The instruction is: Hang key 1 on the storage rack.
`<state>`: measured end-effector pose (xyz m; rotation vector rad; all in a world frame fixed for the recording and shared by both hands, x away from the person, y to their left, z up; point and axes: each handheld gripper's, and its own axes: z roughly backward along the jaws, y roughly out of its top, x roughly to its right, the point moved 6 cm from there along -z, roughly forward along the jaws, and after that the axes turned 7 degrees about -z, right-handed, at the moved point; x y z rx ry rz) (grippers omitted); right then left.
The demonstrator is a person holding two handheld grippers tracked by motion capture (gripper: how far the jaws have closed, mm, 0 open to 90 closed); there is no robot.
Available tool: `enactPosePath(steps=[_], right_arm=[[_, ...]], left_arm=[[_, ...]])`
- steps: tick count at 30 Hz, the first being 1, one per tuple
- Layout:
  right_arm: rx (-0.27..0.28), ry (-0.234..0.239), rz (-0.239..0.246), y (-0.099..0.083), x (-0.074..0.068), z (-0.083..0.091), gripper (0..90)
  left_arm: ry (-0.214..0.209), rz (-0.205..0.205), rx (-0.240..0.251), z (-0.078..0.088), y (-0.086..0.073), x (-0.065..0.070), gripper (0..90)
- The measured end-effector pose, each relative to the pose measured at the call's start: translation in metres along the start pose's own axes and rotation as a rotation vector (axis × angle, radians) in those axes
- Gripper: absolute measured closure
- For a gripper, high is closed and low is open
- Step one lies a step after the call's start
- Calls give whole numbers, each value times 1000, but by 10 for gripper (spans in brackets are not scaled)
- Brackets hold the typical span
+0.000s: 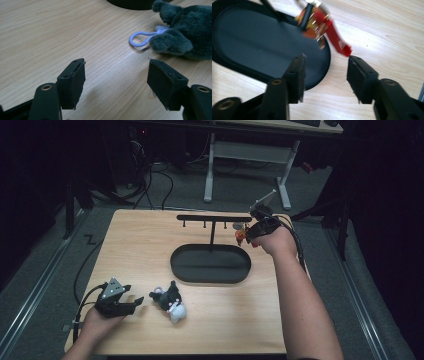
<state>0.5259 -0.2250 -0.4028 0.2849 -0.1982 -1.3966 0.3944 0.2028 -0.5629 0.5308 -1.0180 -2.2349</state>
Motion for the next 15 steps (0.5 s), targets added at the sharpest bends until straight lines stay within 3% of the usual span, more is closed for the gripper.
enactPosePath(steps=[7, 15], right_arm=[[95, 37, 14, -38, -10, 2, 399], [187, 20, 63, -88, -15, -3, 381]], left_arm=[[-20, -4, 6, -1, 4, 6, 342], [-6, -22, 13, -1, 7, 11, 340]])
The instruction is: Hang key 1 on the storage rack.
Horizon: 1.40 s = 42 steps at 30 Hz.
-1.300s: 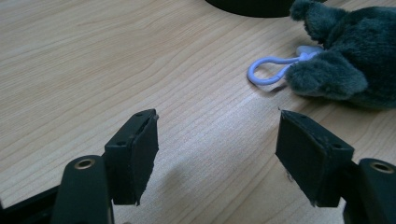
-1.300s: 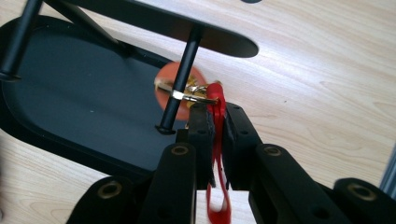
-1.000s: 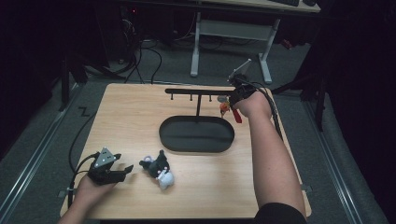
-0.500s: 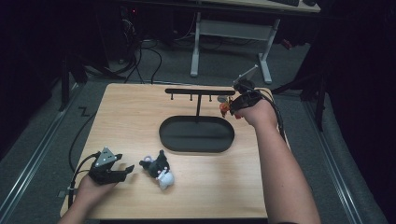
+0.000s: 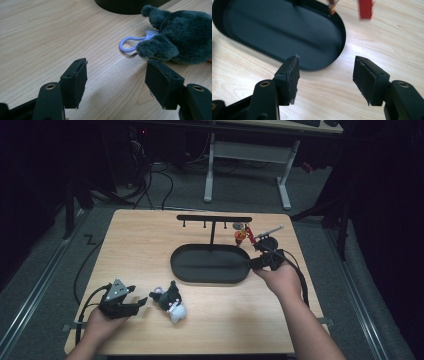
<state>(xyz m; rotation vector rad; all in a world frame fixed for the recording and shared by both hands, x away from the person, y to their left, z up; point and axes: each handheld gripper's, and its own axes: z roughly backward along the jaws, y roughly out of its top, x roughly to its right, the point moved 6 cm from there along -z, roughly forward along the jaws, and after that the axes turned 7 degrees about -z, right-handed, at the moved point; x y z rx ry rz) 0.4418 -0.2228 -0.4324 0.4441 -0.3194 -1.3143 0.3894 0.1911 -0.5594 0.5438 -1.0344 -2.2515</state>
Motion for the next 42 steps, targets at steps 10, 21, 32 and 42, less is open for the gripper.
enactPosePath(steps=[10, 21, 32, 42], right_arm=[[117, 34, 42, -62, -3, -17, 385], [258, 72, -11, -113, -3, -33, 382], [389, 94, -12, -157, -21, -40, 405], [420, 79, -29, -154, -17, -40, 414]], left_arm=[[-15, 44, 17, 2, 2, 4, 347], [-10, 69, 11, 0, 3, 9, 371], [46, 91, -38, -3, 3, 15, 616], [17, 53, -56, -13, 9, 31, 840]])
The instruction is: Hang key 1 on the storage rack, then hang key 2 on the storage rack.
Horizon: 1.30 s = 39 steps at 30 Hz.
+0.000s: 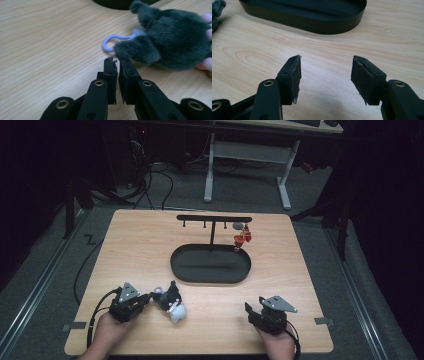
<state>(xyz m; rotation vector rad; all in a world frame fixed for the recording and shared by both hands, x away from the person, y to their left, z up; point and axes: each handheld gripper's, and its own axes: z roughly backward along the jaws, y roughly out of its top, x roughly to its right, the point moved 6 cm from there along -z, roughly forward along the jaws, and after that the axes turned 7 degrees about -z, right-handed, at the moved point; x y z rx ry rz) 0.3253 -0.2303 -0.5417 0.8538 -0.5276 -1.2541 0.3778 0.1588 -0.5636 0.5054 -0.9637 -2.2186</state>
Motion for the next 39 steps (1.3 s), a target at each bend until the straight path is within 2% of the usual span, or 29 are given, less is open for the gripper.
enactPosePath(steps=[5, 9, 13, 17, 23, 27, 30, 33, 36, 39], right_arm=[[-13, 7, 9, -8, -1, 5, 421], [-17, 5, 1, -12, 3, 11, 423], [-8, 2, -11, -12, 7, 15, 424], [-5, 3, -21, -13, 10, 17, 424], [-6, 9, -42, -13, 15, 18, 426], [-5, 9, -58, -13, 19, 19, 429], [5, 9, -65, -13, 22, 21, 428], [13, 8, -74, -12, 24, 24, 428], [9, 8, -81, -13, 27, 24, 429], [6, 11, -88, -13, 28, 23, 433]], left_arm=[[-34, -55, 19, -5, 15, 24, 879], [-61, -108, 25, -15, 31, 51, 893], [-93, -170, 15, -35, 45, 81, 892], [-134, -203, 11, -55, 59, 108, 892], [-174, -221, 33, -74, 85, 144, 892], [-202, -220, 46, -86, 98, 164, 891], [-209, -224, 50, -91, 102, 171, 877], [-211, -209, 50, -91, 101, 167, 827], [-199, -185, 58, -86, 97, 155, 729], [-168, -164, 69, -75, 91, 133, 647]])
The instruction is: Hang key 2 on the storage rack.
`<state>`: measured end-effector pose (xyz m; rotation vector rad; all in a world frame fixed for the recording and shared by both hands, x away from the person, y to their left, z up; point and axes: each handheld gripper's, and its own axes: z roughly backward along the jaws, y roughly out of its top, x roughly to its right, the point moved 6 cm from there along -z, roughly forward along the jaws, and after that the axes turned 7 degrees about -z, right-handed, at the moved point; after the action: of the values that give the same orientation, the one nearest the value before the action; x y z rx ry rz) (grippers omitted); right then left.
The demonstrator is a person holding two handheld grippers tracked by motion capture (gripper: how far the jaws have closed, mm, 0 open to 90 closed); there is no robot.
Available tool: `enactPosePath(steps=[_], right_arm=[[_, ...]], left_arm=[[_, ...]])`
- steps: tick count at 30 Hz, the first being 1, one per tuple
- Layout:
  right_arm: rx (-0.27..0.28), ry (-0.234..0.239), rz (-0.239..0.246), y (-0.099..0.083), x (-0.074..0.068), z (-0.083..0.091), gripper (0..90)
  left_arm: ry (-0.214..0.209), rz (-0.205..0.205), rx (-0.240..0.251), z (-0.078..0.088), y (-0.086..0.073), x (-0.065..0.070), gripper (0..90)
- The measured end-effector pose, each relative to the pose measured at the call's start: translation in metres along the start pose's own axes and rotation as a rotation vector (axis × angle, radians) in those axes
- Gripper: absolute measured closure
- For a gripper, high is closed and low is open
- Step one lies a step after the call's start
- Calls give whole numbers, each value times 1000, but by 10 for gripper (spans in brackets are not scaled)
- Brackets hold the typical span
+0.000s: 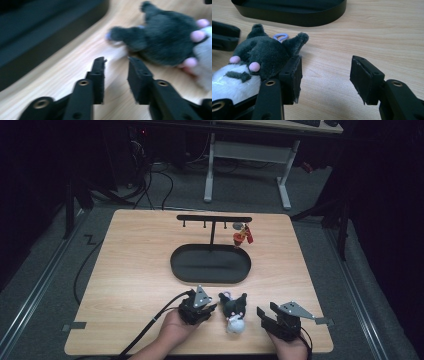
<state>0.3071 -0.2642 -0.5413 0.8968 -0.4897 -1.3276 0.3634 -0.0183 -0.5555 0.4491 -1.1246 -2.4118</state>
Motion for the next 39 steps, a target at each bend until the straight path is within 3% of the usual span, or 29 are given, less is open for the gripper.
enactPosePath(steps=[3, 8, 11, 13, 15, 17, 18, 20, 22, 24, 28, 30, 33, 39], right_arm=[[3, 2, -5, 1, -2, 1, 434], [15, 12, -9, 4, -11, 4, 426], [26, 40, -17, 7, -20, 7, 415], [31, 39, -2, 8, -28, 9, 408], [33, 57, -2, 10, -36, 10, 395], [33, 88, 1, 11, -46, 11, 378], [36, 92, 5, 11, -50, 12, 372], [36, 112, 17, 11, -60, 12, 353], [24, 126, 24, 8, -72, 11, 308], [-24, 151, 17, 1, -82, 5, 246], [-105, 98, 63, -12, -88, -8, 181], [-136, 67, 87, -17, -89, -13, 207], [-162, 57, 102, -22, -88, -15, 298], [-152, 39, 78, -21, -74, -7, 394]], left_arm=[[38, 15, 7, 19, -9, -19, 586], [116, 12, -14, 65, -34, -59, 501], [201, 19, -23, 89, -56, -81, 464], [245, 48, -1, 96, -68, -91, 460], [257, 83, 2, 97, -80, -99, 464], [290, 54, -22, 100, -84, -107, 439], [298, 62, -15, 101, -86, -111, 441], [286, 101, -13, 103, -90, -116, 448], [297, 100, -10, 104, -91, -119, 450], [299, 103, 1, 105, -90, -119, 450], [289, 99, 0, 104, -89, -118, 451], [288, 97, -1, 103, -89, -117, 451], [286, 97, 3, 104, -88, -117, 452], [286, 103, 2, 105, -89, -119, 453]])
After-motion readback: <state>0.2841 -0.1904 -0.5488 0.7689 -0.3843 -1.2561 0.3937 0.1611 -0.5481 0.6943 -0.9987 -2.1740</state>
